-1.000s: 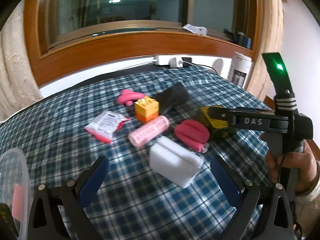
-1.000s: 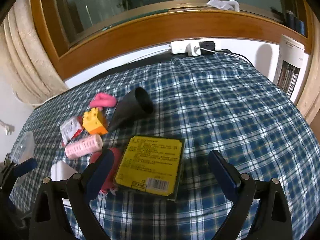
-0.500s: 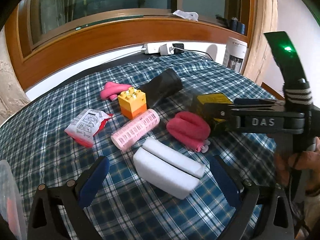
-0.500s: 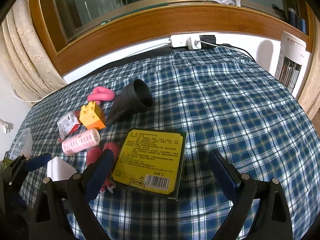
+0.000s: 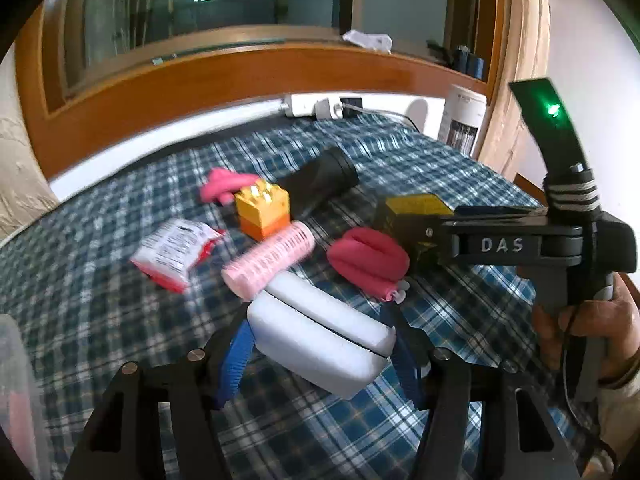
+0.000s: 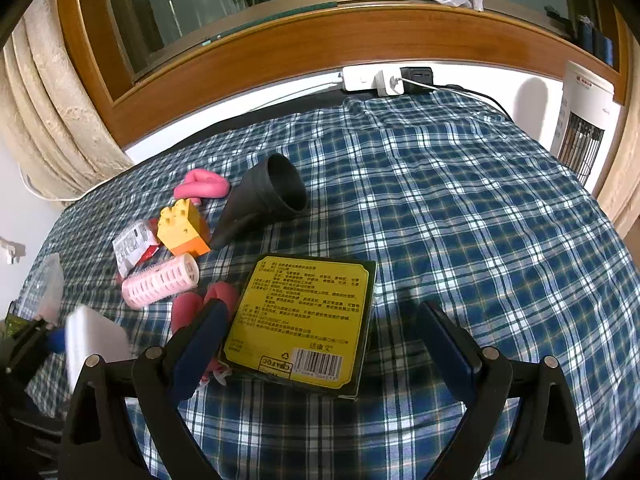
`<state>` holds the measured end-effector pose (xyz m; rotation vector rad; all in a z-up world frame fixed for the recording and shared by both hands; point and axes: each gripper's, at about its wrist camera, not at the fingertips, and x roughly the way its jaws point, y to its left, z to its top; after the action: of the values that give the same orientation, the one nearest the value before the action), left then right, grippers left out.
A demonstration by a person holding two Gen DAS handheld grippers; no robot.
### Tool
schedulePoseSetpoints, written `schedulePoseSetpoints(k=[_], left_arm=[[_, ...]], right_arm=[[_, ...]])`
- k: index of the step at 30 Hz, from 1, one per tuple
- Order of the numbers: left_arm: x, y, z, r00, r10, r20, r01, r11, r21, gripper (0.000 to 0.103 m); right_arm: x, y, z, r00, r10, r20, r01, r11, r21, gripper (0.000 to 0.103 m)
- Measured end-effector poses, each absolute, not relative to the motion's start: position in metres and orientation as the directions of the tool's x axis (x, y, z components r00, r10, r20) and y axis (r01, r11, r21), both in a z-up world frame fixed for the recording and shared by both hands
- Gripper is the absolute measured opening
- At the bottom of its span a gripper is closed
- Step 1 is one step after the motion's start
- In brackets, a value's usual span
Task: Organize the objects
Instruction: 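Grasp the white foam block with the left tool while the right tool grasps the yellow box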
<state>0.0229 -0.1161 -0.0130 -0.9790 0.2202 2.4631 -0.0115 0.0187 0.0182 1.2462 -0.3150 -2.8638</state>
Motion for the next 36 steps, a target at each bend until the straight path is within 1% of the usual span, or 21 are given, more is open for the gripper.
schedulePoseSetpoints(k=[5, 8, 9, 11, 13, 15, 20, 29, 32, 36], left_arm=[[0.028, -0.124, -0.003, -0.687, 0.337, -0.643, -0.448, -0.894, 0.009, 0.065], [0.025, -0.130, -0.002, -0.695, 0.328, -0.640, -0.429, -0.903, 0.003, 0.065], [0.024, -0.132, -0.002, -0.697, 0.325, -0.639, -0.423, -0.906, 0.000, 0.065], [0.024, -0.135, -0.001, -0.702, 0.318, -0.637, -0.410, -0.912, -0.002, 0.065], [0.024, -0.138, 0.001, -0.709, 0.311, -0.632, -0.399, -0.917, -0.003, 0.066], [0.024, -0.140, 0.002, -0.717, 0.305, -0.626, -0.389, -0.921, -0.003, 0.066], [0.025, -0.147, 0.005, -0.735, 0.290, -0.613, -0.363, -0.932, -0.005, 0.066], [0.029, -0.161, 0.015, -0.770, 0.269, -0.579, -0.320, -0.947, -0.016, 0.066], [0.032, -0.168, 0.019, -0.789, 0.256, -0.559, -0.302, -0.953, -0.011, 0.066], [0.035, -0.180, 0.027, -0.820, 0.221, -0.528, -0.259, -0.966, -0.002, 0.066]], right_arm=[[-0.015, 0.018, 0.016, -0.669, -0.064, -0.740, -0.091, -0.982, 0.166, 0.096], [-0.017, 0.017, 0.014, -0.657, -0.056, -0.752, -0.095, -0.983, 0.156, 0.095], [-0.018, 0.016, 0.014, -0.653, -0.056, -0.755, -0.093, -0.984, 0.153, 0.093], [-0.018, 0.014, 0.015, -0.654, -0.055, -0.754, -0.085, -0.986, 0.146, 0.086], [-0.016, 0.013, 0.016, -0.660, -0.052, -0.749, -0.081, -0.987, 0.141, 0.075], [-0.015, 0.013, 0.017, -0.668, -0.051, -0.743, -0.081, -0.987, 0.140, 0.071], [-0.010, 0.014, 0.022, -0.697, -0.049, -0.716, -0.080, -0.986, 0.145, 0.071], [0.003, 0.005, 0.036, -0.771, -0.094, -0.629, -0.017, -0.986, 0.167, 0.070], [0.006, 0.001, 0.040, -0.788, -0.120, -0.604, 0.012, -0.984, 0.179, 0.070], [0.006, -0.001, 0.041, -0.789, -0.191, -0.585, 0.052, -0.968, 0.245, 0.070]])
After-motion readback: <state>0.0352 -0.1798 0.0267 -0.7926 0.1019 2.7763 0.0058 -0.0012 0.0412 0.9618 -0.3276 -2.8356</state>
